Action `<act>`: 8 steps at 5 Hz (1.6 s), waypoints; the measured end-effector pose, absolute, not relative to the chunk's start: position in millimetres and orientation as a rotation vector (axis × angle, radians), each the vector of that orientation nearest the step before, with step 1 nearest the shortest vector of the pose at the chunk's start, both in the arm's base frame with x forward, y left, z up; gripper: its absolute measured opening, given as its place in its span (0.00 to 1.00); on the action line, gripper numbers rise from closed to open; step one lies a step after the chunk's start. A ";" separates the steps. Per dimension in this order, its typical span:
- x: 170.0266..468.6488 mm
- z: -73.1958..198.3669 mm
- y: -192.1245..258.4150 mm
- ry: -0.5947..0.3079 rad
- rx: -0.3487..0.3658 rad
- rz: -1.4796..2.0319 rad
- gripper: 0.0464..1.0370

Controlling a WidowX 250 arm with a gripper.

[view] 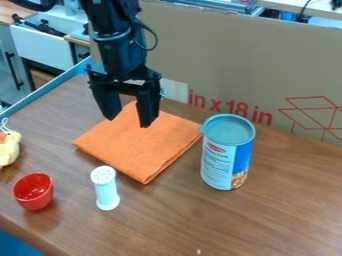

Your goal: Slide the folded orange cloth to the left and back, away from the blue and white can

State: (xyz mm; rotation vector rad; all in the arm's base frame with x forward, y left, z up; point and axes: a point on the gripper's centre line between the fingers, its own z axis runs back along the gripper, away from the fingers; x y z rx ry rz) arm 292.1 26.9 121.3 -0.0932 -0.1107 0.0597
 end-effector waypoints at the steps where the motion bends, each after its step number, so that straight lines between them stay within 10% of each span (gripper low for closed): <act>1: 291.3 113.0 26.8 -0.083 -0.096 0.058 0.96; 4: 351.4 79.0 43.3 -0.051 -0.056 -0.124 0.96; 6: 333.5 49.9 53.8 0.160 -0.010 -0.082 0.96; 8: 341.0 30.6 61.2 0.183 0.034 -0.065 0.96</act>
